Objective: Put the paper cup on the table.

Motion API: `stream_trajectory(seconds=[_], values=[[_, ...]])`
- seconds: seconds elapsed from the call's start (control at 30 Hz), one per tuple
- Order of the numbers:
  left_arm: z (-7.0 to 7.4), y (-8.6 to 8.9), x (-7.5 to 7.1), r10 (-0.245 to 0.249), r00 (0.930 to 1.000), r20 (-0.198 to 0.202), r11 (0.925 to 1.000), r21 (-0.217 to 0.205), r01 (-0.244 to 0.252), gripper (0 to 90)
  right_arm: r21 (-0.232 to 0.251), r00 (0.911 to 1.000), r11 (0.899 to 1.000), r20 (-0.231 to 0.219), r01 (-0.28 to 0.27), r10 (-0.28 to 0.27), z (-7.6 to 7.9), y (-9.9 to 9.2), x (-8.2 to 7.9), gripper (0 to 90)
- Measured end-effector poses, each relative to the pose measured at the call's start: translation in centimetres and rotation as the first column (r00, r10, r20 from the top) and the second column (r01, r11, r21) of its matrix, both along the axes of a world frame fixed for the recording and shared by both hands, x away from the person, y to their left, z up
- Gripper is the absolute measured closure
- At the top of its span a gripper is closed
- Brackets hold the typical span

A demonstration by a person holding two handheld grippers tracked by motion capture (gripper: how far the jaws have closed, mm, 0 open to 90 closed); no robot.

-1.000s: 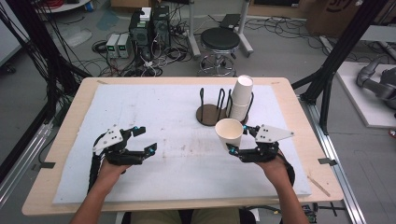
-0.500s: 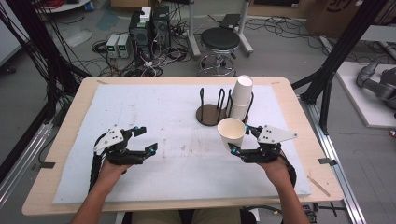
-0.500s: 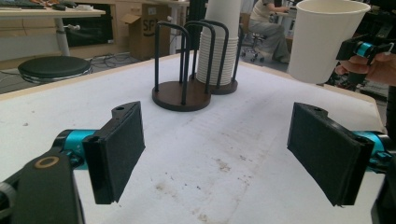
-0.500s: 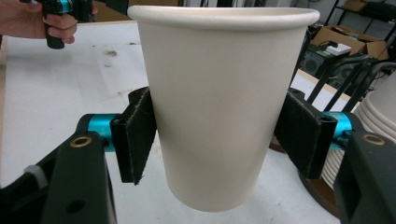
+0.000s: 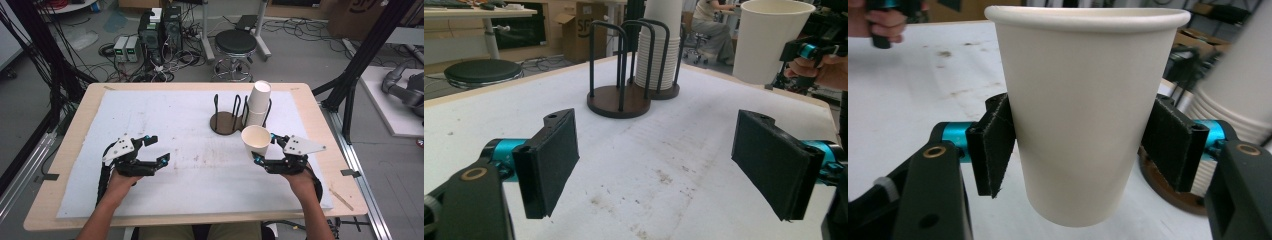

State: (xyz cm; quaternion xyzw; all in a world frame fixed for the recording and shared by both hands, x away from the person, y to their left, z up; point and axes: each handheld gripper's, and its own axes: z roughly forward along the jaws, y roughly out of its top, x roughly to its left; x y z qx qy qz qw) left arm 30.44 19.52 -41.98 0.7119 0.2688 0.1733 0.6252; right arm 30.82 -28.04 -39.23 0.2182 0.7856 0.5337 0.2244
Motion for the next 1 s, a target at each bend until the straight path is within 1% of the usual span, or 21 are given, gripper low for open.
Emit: stream_trajectory(seconds=[0.03,0.1,0.13,0.17,0.23,0.3,0.33,0.37,0.43,0.57,0.67,0.7,0.77,0.87,0.9,0.93,1.0], values=[[0.0,-0.1,0.0,0.002,1.0000,0.001,1.0000,0.000,-0.002,18.6,0.005,0.9999,1.000,0.000,0.012,-0.012,-0.2,-0.3,0.1,32.9],[0.0,-0.2,0.0,0.001,1.0000,-0.001,1.0000,0.004,-0.001,18.6,0.028,0.9986,0.998,-0.021,0.050,-0.049,-0.8,-1.3,0.4,32.9],[0.0,-0.3,0.0,-0.004,1.0000,-0.002,1.0000,0.003,0.004,18.6,0.031,0.9972,0.997,-0.032,0.069,-0.068,-1.0,-1.8,0.5,32.8],[-0.1,-0.3,0.1,-0.001,1.0000,-0.002,1.0000,0.003,0.001,18.6,0.028,0.9953,0.995,-0.029,0.093,-0.092,-1.2,-2.2,0.7,32.7],[-0.1,-0.4,0.1,-0.005,1.0000,-0.005,1.0000,0.005,0.005,18.6,0.025,0.9890,0.990,-0.055,0.139,-0.137,-1.8,-3.0,1.0,32.2],[-0.2,-0.5,0.2,-0.006,1.0000,-0.007,1.0000,0.005,0.006,18.6,0.010,0.9822,0.985,-0.076,0.173,-0.172,-2.4,-3.6,1.4,31.8],[-0.2,-0.5,0.2,-0.007,1.0000,-0.007,1.0000,0.005,0.007,18.6,-0.004,0.9781,0.982,-0.090,0.188,-0.187,-2.6,-3.8,1.5,31.6],[-0.2,-0.5,0.2,-0.007,0.9999,-0.007,0.9999,0.008,0.007,18.6,-0.029,0.9749,0.979,-0.092,0.201,-0.203,-2.7,-3.9,1.7,31.6],[-0.2,-0.5,0.2,-0.006,0.9999,-0.008,0.9999,0.009,0.007,18.6,-0.044,0.9706,0.976,-0.106,0.212,-0.216,-3.1,-4.1,1.9,31.6],[-0.2,-0.5,0.2,-0.010,0.9999,-0.007,0.9999,0.010,0.010,18.6,-0.068,0.9576,0.972,-0.168,0.225,-0.234,-3.9,-4.6,2.4,31.7],[-0.2,-0.5,0.2,-0.007,0.9999,-0.008,0.9999,0.011,0.007,18.6,-0.080,0.9493,0.972,-0.211,0.221,-0.233,-4.4,-4.7,2.7,31.5],[-0.2,-0.5,0.2,-0.005,0.9999,-0.009,0.9999,0.012,0.005,18.6,-0.092,0.9469,0.971,-0.217,0.222,-0.237,-4.5,-4.6,2.8,31.2],[-0.2,-0.5,0.2,-0.005,0.9999,-0.012,0.9999,0.015,0.006,18.6,-0.086,0.9425,0.970,-0.232,0.226,-0.240,-4.7,-4.7,2.8,31.1],[-0.3,-0.5,0.3,-0.003,0.9999,-0.015,0.9998,0.017,0.004,18.6,-0.087,0.9414,0.971,-0.238,0.224,-0.239,-4.7,-4.9,2.7,31.1],[-0.3,-0.5,0.3,0.000,0.9999,-0.015,0.9998,0.019,0.001,18.6,-0.087,0.9392,0.970,-0.245,0.226,-0.241,-4.6,-5.0,2.7,31.1],[-0.3,-0.5,0.3,0.000,0.9999,-0.017,0.9998,0.020,0.000,18.6,-0.093,0.9387,0.970,-0.248,0.223,-0.239,-4.6,-5.1,2.5,31.1],[-0.3,-0.5,0.3,0.002,0.9998,-0.018,0.9998,0.018,-0.002,18.6,-0.105,0.9400,0.970,-0.243,0.220,-0.240,-4.6,-5.2,2.3,31.0]])
